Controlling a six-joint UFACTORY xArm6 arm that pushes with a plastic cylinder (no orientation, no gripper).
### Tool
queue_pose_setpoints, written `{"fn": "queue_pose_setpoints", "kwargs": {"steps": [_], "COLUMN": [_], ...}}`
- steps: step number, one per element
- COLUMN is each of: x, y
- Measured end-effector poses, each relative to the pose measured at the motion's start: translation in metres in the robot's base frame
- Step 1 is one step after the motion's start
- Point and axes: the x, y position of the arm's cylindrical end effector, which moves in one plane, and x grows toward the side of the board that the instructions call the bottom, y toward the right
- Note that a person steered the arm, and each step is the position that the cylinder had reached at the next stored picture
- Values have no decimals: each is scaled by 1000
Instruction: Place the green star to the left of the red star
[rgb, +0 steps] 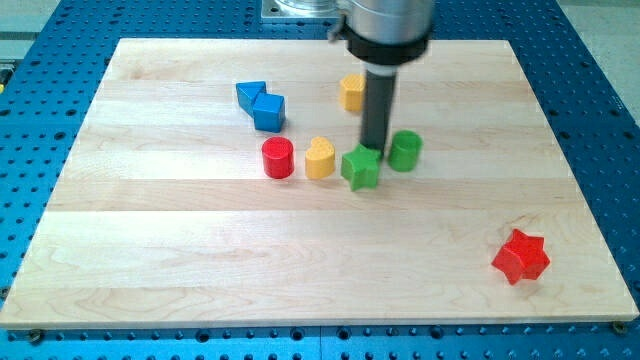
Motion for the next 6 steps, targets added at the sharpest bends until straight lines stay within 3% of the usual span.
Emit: {"fn": "queue_pose_setpoints", "kwargs": {"steps": [1,3,5,6], "x": [64,-5,6,64], "y": [17,1,-56,-8]}}
